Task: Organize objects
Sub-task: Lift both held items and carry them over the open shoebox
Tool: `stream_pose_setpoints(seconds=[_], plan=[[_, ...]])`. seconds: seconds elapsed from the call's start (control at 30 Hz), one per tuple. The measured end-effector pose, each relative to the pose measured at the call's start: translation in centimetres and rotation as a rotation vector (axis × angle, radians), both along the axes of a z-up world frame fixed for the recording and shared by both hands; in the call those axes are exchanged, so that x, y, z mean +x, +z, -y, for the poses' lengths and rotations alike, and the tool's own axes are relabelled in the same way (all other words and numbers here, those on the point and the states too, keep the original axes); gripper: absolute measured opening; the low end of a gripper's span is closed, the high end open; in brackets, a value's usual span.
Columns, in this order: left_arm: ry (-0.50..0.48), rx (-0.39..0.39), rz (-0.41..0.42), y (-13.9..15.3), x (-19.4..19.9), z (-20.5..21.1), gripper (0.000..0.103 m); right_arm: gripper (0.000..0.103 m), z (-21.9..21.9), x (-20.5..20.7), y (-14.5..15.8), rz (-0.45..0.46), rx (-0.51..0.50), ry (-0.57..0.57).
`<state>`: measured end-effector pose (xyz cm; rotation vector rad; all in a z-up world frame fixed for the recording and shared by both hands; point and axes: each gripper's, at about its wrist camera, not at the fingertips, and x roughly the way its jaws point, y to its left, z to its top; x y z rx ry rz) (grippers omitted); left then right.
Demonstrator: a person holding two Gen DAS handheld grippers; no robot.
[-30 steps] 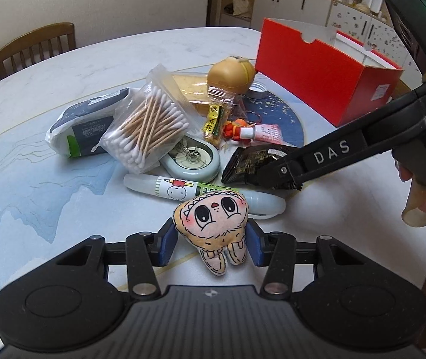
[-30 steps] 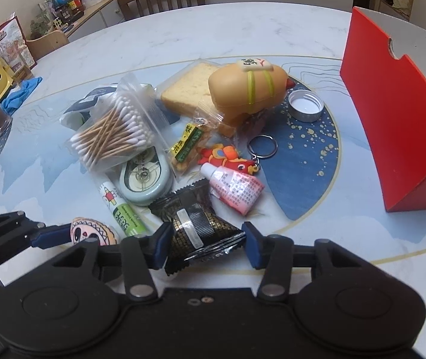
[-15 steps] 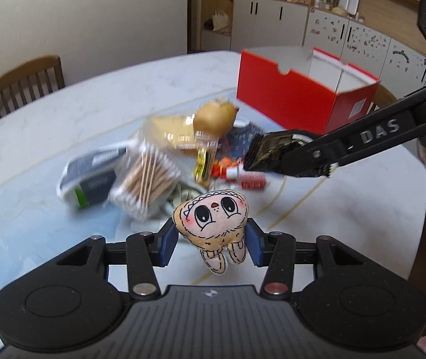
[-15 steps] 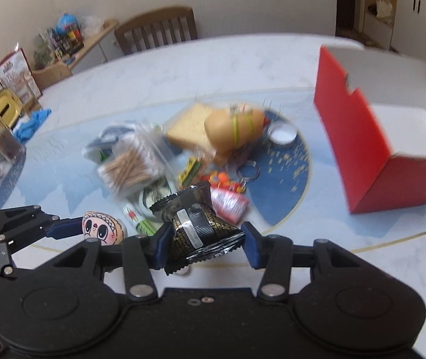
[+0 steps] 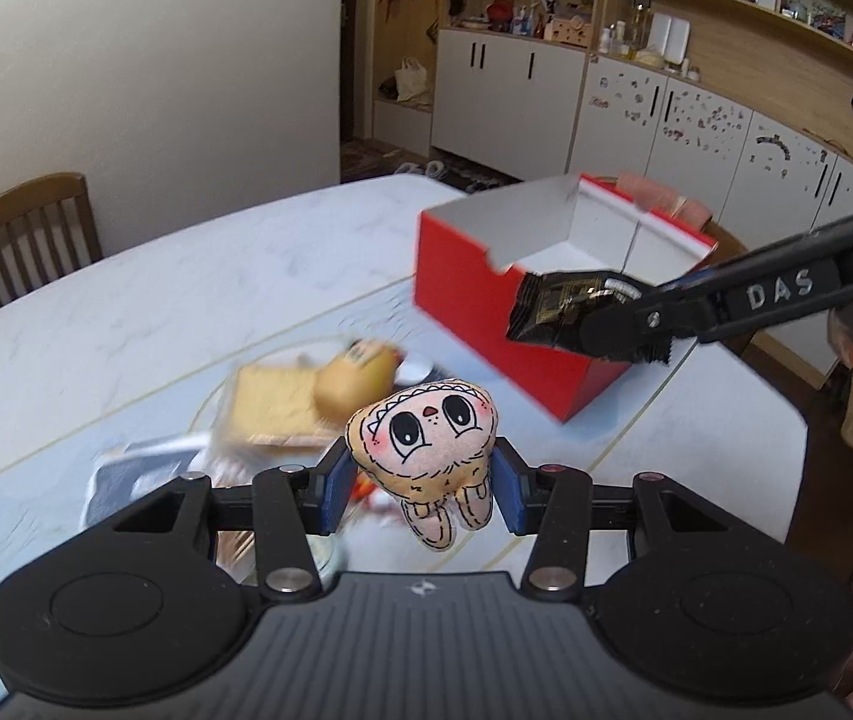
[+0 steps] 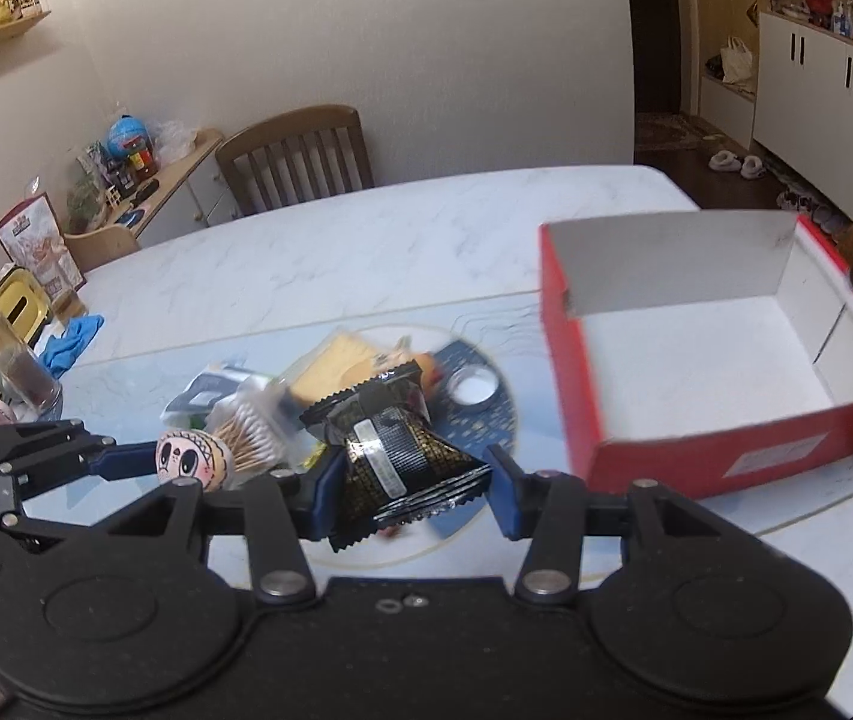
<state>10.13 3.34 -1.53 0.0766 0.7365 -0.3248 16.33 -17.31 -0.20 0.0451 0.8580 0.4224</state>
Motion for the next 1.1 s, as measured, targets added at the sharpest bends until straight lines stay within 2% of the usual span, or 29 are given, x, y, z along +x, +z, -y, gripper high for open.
stream_pose_setpoints(seconds=[0.27,0.6,0.77,1.1], plan=[[-0.015,-0.001,-0.005,1.4,4.4,5.6,0.047,0.048,5.4,2.9,0.7,0.016,-0.007,0.002],[-0.037,0.019,-0.024,1.9,9.9,12.6,0.047,0.048,11.8,6.8,0.2,0.028,-0.027,-0.016],[-0.041,0.014,-0.071,1.3,12.9,15.5,0.047,0.048,14.5,8.7,-0.8,0.025,-0.037,-0.033],[-0.02,0.092,-0.157,-1.3,18.9,19.8,0.047,0.048,17.6,12.5,-3.1,0.002,-0.1,-0.041]])
